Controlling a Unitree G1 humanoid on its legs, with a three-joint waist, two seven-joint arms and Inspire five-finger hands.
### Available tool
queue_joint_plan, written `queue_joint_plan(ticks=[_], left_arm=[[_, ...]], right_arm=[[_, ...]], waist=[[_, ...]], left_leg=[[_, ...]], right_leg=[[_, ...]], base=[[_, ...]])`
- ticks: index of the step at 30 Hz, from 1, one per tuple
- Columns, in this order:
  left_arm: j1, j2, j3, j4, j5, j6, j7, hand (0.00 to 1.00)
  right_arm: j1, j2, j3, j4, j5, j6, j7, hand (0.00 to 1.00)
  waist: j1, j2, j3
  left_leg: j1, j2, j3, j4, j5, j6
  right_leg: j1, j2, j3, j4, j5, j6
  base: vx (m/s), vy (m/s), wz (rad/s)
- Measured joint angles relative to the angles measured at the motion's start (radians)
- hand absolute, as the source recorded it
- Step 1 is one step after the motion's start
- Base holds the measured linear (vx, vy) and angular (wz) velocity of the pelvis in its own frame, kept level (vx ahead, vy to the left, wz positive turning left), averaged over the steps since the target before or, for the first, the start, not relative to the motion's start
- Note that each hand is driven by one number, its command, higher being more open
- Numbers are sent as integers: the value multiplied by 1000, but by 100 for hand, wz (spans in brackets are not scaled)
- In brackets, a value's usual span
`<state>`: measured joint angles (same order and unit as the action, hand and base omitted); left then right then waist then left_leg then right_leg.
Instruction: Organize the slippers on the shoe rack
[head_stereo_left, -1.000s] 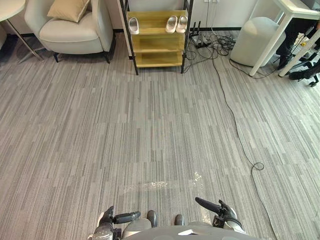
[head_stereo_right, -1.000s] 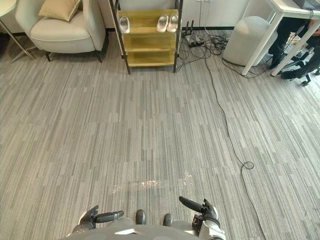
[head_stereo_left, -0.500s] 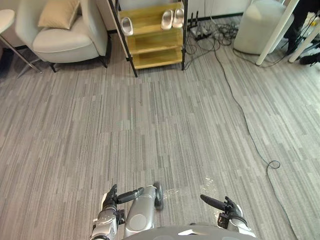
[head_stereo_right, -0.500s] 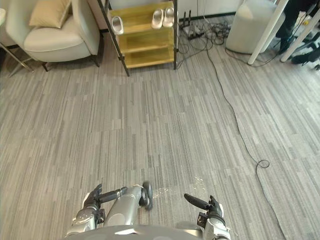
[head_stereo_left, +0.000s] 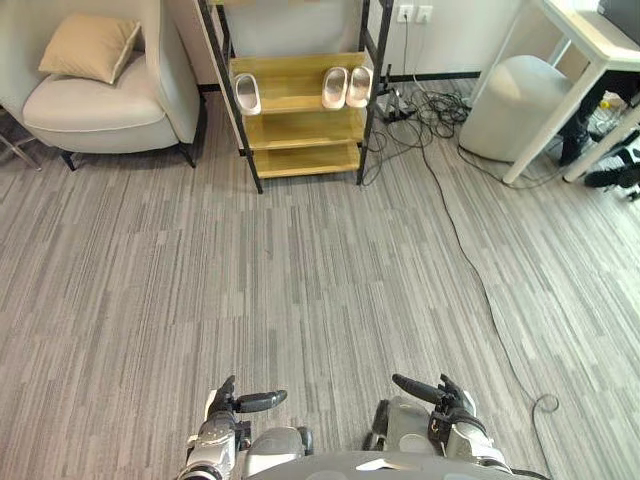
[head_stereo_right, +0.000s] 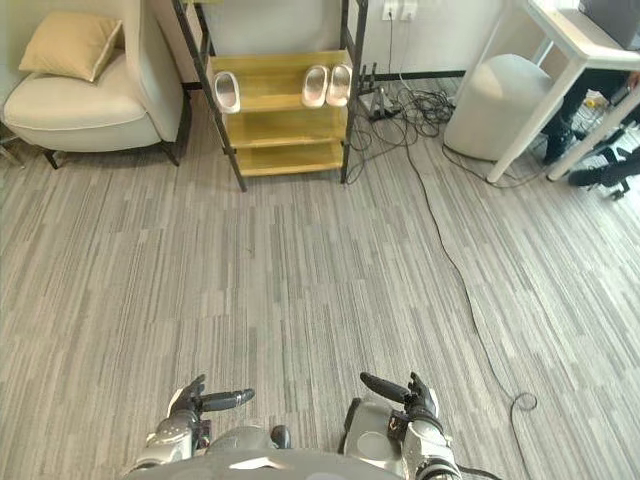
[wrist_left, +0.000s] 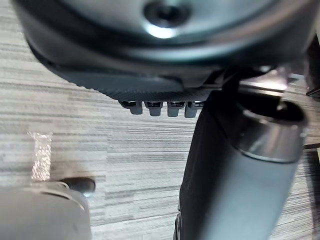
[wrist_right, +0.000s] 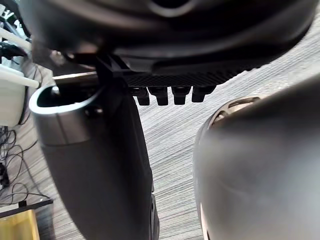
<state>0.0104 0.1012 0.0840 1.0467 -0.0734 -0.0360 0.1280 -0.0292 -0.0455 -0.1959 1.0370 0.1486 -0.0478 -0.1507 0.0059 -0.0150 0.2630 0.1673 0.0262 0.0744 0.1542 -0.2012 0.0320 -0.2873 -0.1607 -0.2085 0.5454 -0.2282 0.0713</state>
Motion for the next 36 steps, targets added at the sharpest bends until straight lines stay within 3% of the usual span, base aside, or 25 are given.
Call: queue_joint_plan(ticks=[2,3,4,7,10,12,13,15,17,18,19,20,21,24,25,27,28,29,30,32,34,35,36], left_arm=[[3,1,1,-1,-4,0,-2,100],[-7,-8,3,12,-5,1,-3,100],[-12,-20,4,23,-4,1,-5,100],[-5,-54,50,27,-3,1,-4,100],[8,-86,134,-25,-6,0,-7,100],[16,-88,137,-64,-7,-7,-8,100],[15,-86,133,-81,-15,-14,-8,100],[12,-86,130,-83,-16,-23,-8,100],[-1,-86,126,-83,-27,-26,-8,100],[-1,-85,122,-83,-27,-27,-7,100],[-6,-83,103,-81,-28,-28,-7,100],[-5,-82,93,-79,-27,-28,-6,100],[-22,-55,74,-66,-21,-28,-7,100],[-33,-35,64,-47,-19,-21,-12,100],[-33,-28,55,-37,-18,-19,-13,100],[-28,-17,37,-17,-18,-17,-17,100],[-26,-9,13,-10,-17,-16,-18,100],[-26,-7,3,-7,-16,-16,-18,100],[-23,0,-13,0,-16,-14,-21,100],[-13,0,-22,4,-16,-15,-22,100],[-8,-13,-19,9,-17,-10,-25,100],[-7,-17,-18,9,-17,-10,-26,100],[-5,-18,-6,8,-16,-9,-27,100]], right_arm=[[2,3,1,2,0,0,-1,100],[-3,4,-8,16,8,3,2,100],[-10,1,-9,24,5,2,0,100],[-12,-3,-50,27,3,3,7,100],[25,-7,-49,-2,5,3,1,100],[42,-9,-46,-4,5,3,-4,100],[45,-8,-37,1,5,6,-4,100],[39,-9,-28,7,5,7,-4,100],[4,-8,-17,49,6,12,-5,100],[0,-8,-18,53,6,15,-6,100],[2,-9,-17,57,7,16,-6,100],[5,-11,-12,59,7,17,-5,100],[-4,7,13,66,8,18,-3,100],[-4,22,21,68,3,22,6,100],[-3,21,21,68,-1,22,12,100],[1,19,24,66,-4,22,20,100],[1,18,25,63,-12,22,22,100],[1,16,26,60,-12,22,23,100],[5,11,25,45,-12,22,26,100],[4,4,24,37,-14,21,26,100],[5,-4,18,29,-27,21,29,100],[6,-4,18,20,-29,20,29,100],[7,2,19,16,-29,14,30,100]], waist=[[-3,-11,-4],[-8,-23,-5],[0,4,-14],[-5,49,-18],[-1,75,-8],[27,79,-12],[39,71,-14],[45,68,-12],[54,56,-5],[57,53,-3],[75,50,-2],[84,52,-6],[80,15,-9],[81,-12,-21],[82,-13,-22],[76,-22,-28],[70,-29,-32],[68,-29,-32],[57,-28,-33],[37,-23,-30],[25,-9,-21],[22,-4,-18],[22,-9,-19]], left_leg=[[8,-1,-13,-5,-16,-26],[32,3,-42,-11,-55,-71],[32,31,-47,-10,-57,-74],[20,96,-66,107,-79,-103],[-200,194,-101,683,-47,-165],[-323,239,-44,888,-50,-160],[-396,232,14,872,-60,-142],[-443,206,49,783,-72,-124],[-470,108,62,433,-43,-112],[-468,89,64,341,-12,-111],[-446,53,69,182,153,-98],[-430,48,71,151,229,-97],[-419,11,82,160,207,-4],[-417,-4,85,224,117,17],[-366,-8,88,212,87,23],[-268,-25,95,156,62,31],[-227,-36,92,134,49,35],[-211,-37,91,129,43,37],[-158,-47,72,108,29,44],[-101,-47,43,74,25,44],[-25,-24,-15,29,18,34],[-12,-10,-37,26,9,21],[3,7,-72,23,-12,-10]], right_leg=[[-1,11,36,-101,63,7],[-4,25,58,-116,184,-42],[-7,47,56,-99,152,-54],[35,93,15,-81,70,-81],[200,159,-48,-164,26,-108],[292,193,-52,-224,9,-123],[353,196,-51,-290,10,-121],[392,194,-39,-335,18,-119],[445,162,-16,-385,20,-97],[457,152,-9,-396,15,-90],[487,136,14,-416,1,-65],[496,135,29,-424,-4,-56],[516,97,43,-448,-4,-25],[507,70,57,-372,1,-14],[462,58,75,-204,1,-7],[346,14,99,126,60,99],[282,-13,102,291,70,122],[255,-24,99,353,66,115],[181,-58,57,490,36,61],[125,-70,14,511,9,20],[63,-31,-7,348,-30,-19],[52,-10,-4,256,-29,-16],[34,22,27,65,-12,-5]], base=[[249,-237,42],[243,-252,24],[327,-327,21],[342,-310,16],[350,-267,41],[330,-131,7],[322,-61,0],[364,3,-14],[486,114,-33],[392,136,-42],[442,149,-44],[651,191,-41],[547,142,-15],[482,140,3],[503,156,-9],[396,117,-6],[219,46,5],[342,44,19],[328,17,34],[428,-41,50],[326,-126,71],[300,-188,81],[344,-276,65]])
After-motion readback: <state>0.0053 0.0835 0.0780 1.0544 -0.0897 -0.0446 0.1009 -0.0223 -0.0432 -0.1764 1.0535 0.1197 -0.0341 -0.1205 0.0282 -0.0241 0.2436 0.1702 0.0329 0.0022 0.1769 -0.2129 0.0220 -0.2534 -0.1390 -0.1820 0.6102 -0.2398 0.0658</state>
